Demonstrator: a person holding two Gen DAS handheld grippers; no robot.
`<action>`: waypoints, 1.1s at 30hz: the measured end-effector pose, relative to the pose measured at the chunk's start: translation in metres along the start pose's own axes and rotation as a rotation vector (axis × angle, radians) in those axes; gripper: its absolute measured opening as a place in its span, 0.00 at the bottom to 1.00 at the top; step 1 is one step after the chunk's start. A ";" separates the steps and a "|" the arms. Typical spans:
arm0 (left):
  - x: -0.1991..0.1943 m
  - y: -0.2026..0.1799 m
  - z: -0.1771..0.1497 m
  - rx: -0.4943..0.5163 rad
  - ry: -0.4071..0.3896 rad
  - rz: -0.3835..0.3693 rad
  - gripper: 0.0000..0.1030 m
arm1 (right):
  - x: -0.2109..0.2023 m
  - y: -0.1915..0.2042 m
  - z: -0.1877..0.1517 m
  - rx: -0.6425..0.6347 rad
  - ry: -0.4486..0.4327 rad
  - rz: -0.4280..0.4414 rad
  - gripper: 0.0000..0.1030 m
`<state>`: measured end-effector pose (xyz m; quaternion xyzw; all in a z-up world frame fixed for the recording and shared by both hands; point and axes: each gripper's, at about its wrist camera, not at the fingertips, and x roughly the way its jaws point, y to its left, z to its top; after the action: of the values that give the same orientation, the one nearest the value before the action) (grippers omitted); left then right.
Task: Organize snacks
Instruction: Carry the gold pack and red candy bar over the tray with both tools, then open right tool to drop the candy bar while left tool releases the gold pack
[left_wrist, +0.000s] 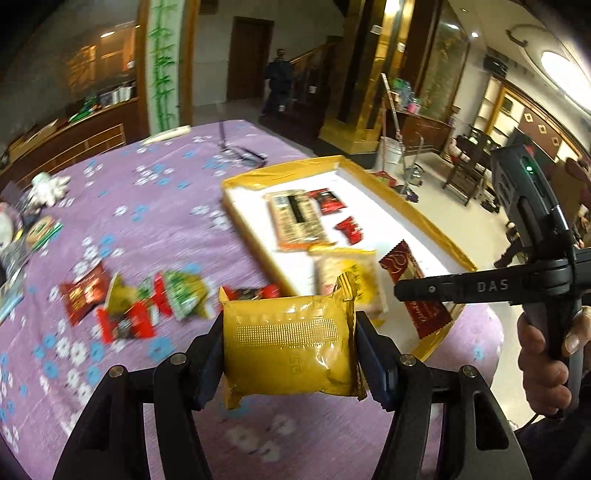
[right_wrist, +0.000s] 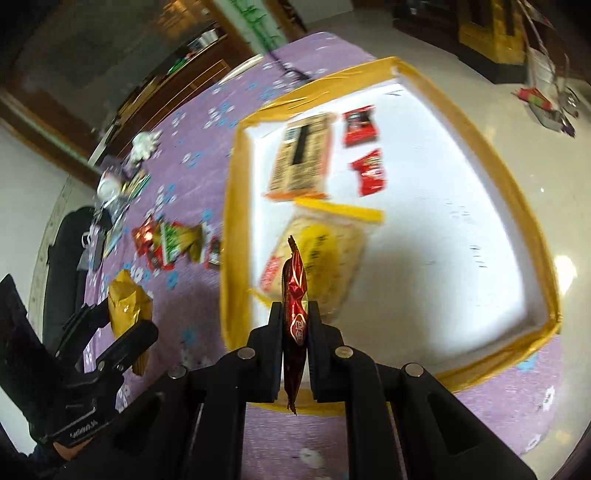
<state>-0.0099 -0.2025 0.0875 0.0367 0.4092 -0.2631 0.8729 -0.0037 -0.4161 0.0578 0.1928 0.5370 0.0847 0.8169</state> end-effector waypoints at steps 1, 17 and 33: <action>0.004 -0.007 0.004 0.011 0.002 -0.010 0.65 | -0.001 -0.004 0.001 0.008 -0.003 -0.003 0.11; 0.062 -0.076 0.019 0.090 0.089 -0.080 0.65 | -0.004 -0.061 0.015 0.068 0.019 -0.015 0.11; 0.094 -0.096 0.015 0.125 0.146 -0.081 0.66 | 0.008 -0.074 0.020 0.039 0.070 -0.040 0.11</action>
<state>0.0033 -0.3294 0.0428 0.0937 0.4557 -0.3200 0.8254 0.0123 -0.4854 0.0274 0.1950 0.5705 0.0646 0.7952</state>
